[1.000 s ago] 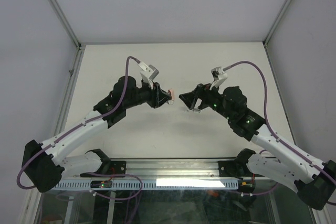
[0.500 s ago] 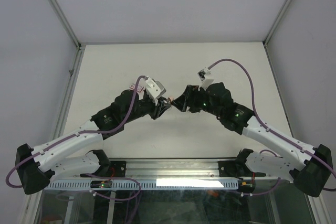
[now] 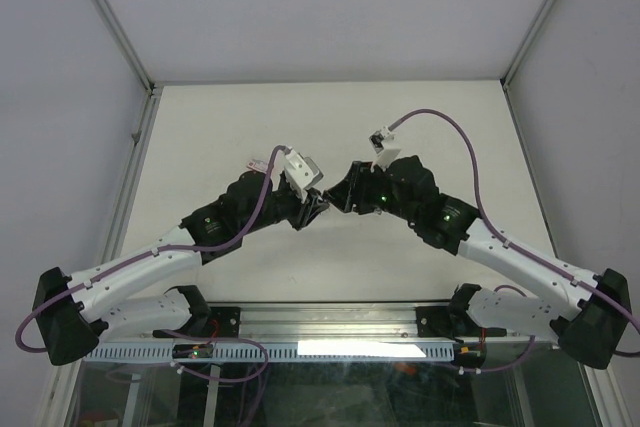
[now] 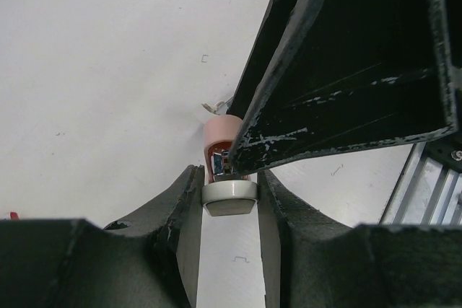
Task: Load the staples into the stapler
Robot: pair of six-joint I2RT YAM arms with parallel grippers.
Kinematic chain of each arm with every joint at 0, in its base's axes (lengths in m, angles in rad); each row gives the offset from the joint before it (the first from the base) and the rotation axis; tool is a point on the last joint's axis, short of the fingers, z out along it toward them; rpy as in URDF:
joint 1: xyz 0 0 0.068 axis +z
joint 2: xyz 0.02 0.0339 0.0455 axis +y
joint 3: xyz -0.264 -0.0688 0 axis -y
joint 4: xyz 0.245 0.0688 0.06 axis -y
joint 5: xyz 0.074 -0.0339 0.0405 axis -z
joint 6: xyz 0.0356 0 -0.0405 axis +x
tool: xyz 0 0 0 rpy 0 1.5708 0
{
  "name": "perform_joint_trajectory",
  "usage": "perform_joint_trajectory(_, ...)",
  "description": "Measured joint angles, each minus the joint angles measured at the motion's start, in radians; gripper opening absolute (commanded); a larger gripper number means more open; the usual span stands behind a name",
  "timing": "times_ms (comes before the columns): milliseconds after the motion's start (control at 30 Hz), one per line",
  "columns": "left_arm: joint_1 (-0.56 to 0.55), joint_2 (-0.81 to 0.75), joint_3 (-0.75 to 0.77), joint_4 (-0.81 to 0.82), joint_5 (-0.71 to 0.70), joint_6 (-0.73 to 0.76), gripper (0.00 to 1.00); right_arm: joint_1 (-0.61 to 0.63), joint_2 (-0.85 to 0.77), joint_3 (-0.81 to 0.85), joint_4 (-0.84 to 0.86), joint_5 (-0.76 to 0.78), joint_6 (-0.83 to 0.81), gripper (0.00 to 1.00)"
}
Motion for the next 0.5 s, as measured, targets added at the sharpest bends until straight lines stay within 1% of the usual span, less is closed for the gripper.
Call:
perform_joint_trajectory(100,0.000,0.000,0.000,0.001,0.000,0.000,0.00,0.005,0.020,0.001,-0.003,0.001,-0.006,0.42)
perform_joint_trajectory(267,0.000,0.000,0.000,-0.010,0.000,0.000,0.00,0.019,0.034,0.004,-0.003,0.009,-0.009,0.30)
perform_joint_trajectory(367,0.000,0.000,0.000,-0.015,0.000,0.000,0.00,0.023,0.039,0.004,0.002,0.013,-0.013,0.17)
perform_joint_trajectory(467,0.000,0.000,0.000,-0.017,-0.001,0.001,0.00,0.026,0.045,0.005,0.005,0.014,-0.024,0.02)
perform_joint_trajectory(500,0.000,0.000,0.000,-0.017,-0.002,0.001,0.00,0.027,0.046,0.005,0.004,0.015,-0.027,0.00)
